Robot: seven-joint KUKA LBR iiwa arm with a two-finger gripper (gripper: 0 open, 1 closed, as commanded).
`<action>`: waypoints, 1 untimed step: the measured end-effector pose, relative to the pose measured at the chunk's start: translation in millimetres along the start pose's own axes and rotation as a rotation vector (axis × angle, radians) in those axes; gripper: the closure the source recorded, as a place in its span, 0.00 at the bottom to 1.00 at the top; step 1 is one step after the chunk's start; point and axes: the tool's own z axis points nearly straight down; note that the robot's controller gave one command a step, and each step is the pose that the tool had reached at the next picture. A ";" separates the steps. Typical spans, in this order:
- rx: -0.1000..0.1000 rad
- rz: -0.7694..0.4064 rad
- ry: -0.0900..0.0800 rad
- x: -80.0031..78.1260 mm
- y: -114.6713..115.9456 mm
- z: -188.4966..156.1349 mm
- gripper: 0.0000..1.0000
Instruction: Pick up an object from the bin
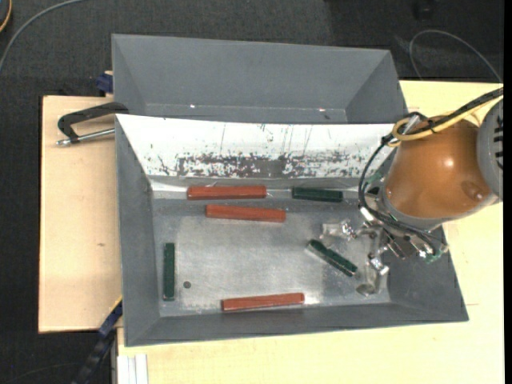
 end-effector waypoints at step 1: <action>0.000 -0.048 -0.004 -20.7 -5.7 53.4 0.00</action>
Offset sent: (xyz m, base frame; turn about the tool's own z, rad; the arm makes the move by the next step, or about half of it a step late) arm 0.0195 0.0039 -0.0515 -0.0493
